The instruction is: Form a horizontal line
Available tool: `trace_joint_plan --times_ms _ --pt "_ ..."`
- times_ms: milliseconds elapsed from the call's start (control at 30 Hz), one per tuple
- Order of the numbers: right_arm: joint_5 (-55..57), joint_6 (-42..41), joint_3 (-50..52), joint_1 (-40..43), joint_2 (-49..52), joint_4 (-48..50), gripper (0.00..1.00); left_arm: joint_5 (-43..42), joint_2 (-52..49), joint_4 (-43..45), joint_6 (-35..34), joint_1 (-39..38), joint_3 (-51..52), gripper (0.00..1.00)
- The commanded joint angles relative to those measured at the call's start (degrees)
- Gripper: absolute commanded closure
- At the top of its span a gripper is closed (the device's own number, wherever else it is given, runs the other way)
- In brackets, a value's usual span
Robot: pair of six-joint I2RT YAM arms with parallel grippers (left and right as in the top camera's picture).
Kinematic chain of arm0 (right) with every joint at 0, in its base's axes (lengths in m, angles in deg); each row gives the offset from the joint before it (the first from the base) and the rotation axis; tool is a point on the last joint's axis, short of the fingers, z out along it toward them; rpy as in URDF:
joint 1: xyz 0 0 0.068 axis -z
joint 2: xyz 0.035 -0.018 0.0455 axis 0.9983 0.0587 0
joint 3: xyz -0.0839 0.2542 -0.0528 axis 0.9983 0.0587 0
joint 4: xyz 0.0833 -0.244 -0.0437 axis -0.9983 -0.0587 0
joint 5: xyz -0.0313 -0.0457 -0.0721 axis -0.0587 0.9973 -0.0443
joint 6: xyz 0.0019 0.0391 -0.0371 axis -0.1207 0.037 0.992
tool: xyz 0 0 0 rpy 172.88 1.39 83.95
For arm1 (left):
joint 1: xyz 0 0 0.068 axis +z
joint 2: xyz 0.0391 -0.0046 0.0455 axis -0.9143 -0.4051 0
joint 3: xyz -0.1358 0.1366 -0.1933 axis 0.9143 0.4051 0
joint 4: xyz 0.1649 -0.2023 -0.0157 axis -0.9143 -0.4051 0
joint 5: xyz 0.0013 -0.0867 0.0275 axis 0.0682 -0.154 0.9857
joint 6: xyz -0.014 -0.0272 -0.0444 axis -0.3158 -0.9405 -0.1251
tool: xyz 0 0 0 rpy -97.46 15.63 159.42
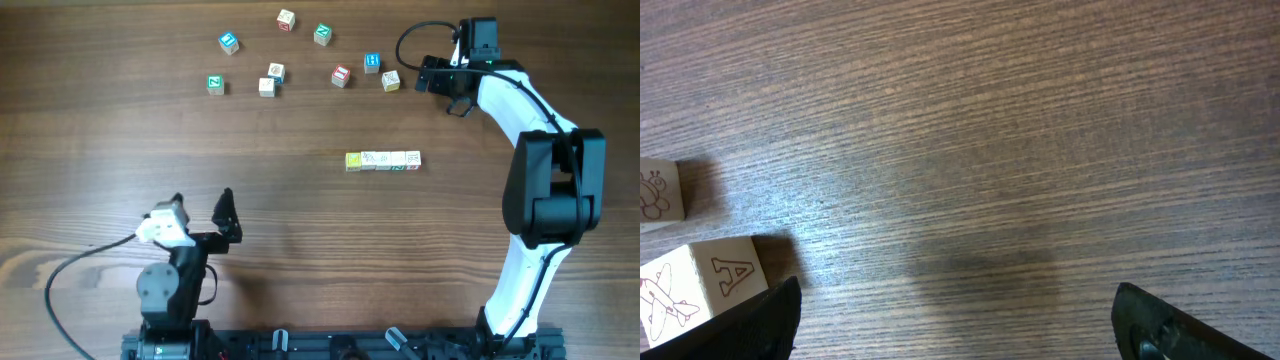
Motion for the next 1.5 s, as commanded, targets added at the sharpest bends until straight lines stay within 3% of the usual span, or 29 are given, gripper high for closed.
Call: trace_joint_plan --times_ms 0,900,1100,1333,1467 --pt "0.59 -0.09 0.22 0.24 0.48 0.13 0.0 1.42 5.25 -0.76 3.98 0.9 0.13 0.0" --pt "0.57 -0.11 0.22 0.24 0.17 0.68 0.0 0.7 5.03 -0.46 3.72 1.05 0.13 0.0" --pt "0.57 -0.11 0.22 0.13 -17.0 0.57 0.0 0.7 5.03 -0.46 3.72 1.05 0.13 0.0" --pt "1.01 -0.2 0.22 0.2 -46.01 0.48 0.0 0.7 5.03 -0.46 3.72 1.07 0.13 0.0" --pt "1.03 -0.17 0.22 0.17 -53.35 0.5 0.0 0.7 5.03 -0.46 3.72 1.07 0.13 0.0"
